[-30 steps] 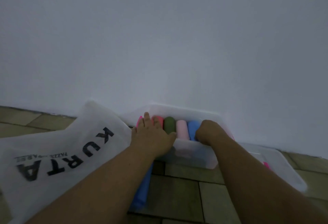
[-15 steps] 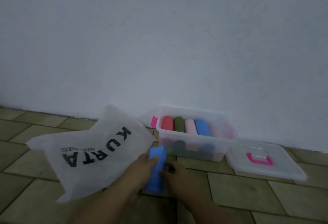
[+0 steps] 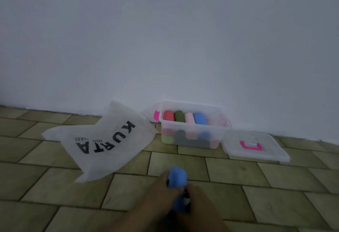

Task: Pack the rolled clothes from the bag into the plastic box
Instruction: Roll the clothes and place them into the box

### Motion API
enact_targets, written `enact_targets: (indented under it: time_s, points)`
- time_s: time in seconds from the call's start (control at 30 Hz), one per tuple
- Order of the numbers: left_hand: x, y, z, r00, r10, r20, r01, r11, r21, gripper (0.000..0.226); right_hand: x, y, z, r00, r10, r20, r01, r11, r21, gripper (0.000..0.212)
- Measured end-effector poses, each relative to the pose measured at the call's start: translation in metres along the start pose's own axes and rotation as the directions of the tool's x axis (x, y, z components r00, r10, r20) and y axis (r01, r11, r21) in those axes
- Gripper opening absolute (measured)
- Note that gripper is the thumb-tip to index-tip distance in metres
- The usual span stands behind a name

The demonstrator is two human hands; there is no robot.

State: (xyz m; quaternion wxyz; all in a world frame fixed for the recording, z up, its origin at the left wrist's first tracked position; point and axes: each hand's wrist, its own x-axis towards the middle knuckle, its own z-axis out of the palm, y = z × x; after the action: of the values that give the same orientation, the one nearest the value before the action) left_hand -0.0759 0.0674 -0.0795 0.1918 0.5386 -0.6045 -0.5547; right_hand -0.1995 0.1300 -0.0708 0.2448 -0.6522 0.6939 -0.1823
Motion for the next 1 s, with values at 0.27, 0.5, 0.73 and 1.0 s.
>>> enact_targets:
  time_s: [0.27,0.5,0.73,1.0]
  points:
    - [0.011,0.001,-0.021,0.979,0.15,-0.138,-0.086,0.917,0.389,0.035,0.0,-0.006,-0.007,0.984,-0.1,0.148,0.137,0.953,-0.271,0.111]
    - [0.029,0.003,-0.049,0.906,0.306,-0.293,-0.124,0.853,0.507,0.051,0.007,-0.002,0.009,0.999,-0.031,0.019,0.034,0.964,-0.264,0.08]
    - [0.0,0.023,-0.067,0.856,0.501,-0.124,-0.336,0.723,0.604,0.028,-0.006,0.006,0.008,0.974,-0.225,-0.03,0.209,0.942,-0.263,0.073]
    - [-0.019,-0.008,-0.05,0.962,0.191,0.196,-0.274,0.683,0.677,0.049,0.006,0.007,0.012,0.978,-0.199,0.059,0.207,0.941,-0.267,0.055]
